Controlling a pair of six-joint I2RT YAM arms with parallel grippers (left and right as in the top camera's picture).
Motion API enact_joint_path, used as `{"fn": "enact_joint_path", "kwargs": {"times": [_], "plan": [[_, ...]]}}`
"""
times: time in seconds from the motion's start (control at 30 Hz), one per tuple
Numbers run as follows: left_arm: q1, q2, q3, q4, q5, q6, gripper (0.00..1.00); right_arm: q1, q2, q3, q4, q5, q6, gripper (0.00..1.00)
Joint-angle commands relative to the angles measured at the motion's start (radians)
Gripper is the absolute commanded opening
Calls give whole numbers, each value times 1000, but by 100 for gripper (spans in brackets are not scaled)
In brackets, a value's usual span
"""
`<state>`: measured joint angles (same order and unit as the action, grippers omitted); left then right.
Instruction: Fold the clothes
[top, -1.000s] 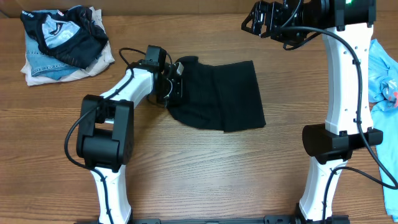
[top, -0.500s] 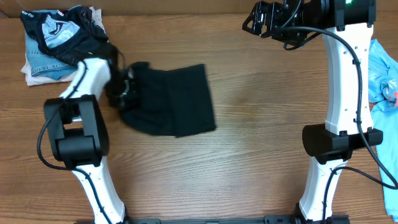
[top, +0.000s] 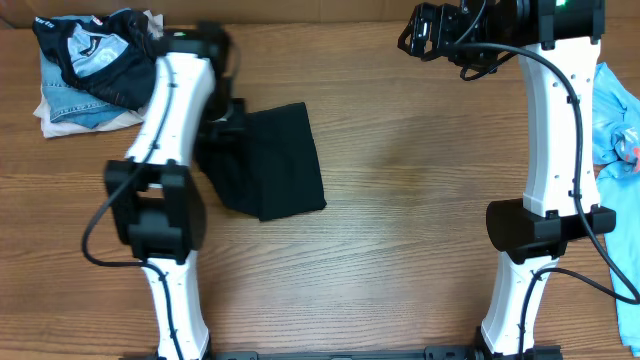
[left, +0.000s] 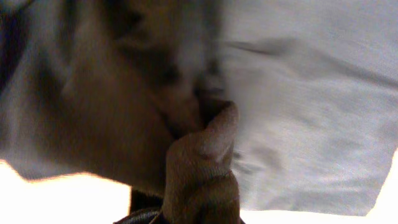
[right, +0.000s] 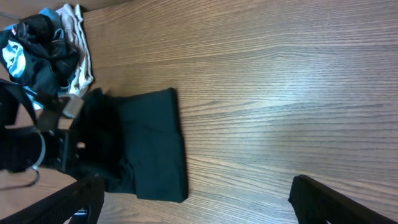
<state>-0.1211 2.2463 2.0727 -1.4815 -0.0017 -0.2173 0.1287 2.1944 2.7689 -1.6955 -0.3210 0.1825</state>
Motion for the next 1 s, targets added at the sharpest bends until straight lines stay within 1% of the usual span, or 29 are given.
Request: {"fn": "enact_joint_path", "kwargs": {"times": [0.0,0.17,0.33,0.47,0.6,0.67,0.73,0.77,0.87,0.97], "plan": [[-103,0,24,-10,-32,-61,4,1,-32,-2,2,18,-8,100],[-232,4,24,2,-32,-79,4,1,-32,-2,2,18,-8,100],[-299,9,23,24,-31,-117,4,1,-32,-2,2,18,-8,100],[-329,18,22,54,-32,-142,4,1,-32,-2,2,18,-8,100],[-332,24,21,45,-53,-146,4,0,-31,-20,2,38,0,100],[-326,24,21,37,-78,-147,4,0,-31,-58,2,69,0,97],[-317,24,21,30,-73,-150,4,0,-31,-110,2,98,-1,89],[-313,24,21,26,-71,-154,4,0,-31,-148,6,107,-2,80],[-295,24,21,21,-38,-154,4,0,-31,-277,45,111,-6,43],[-285,24,21,21,-5,-153,4,0,-31,-444,126,79,-37,16]]}}
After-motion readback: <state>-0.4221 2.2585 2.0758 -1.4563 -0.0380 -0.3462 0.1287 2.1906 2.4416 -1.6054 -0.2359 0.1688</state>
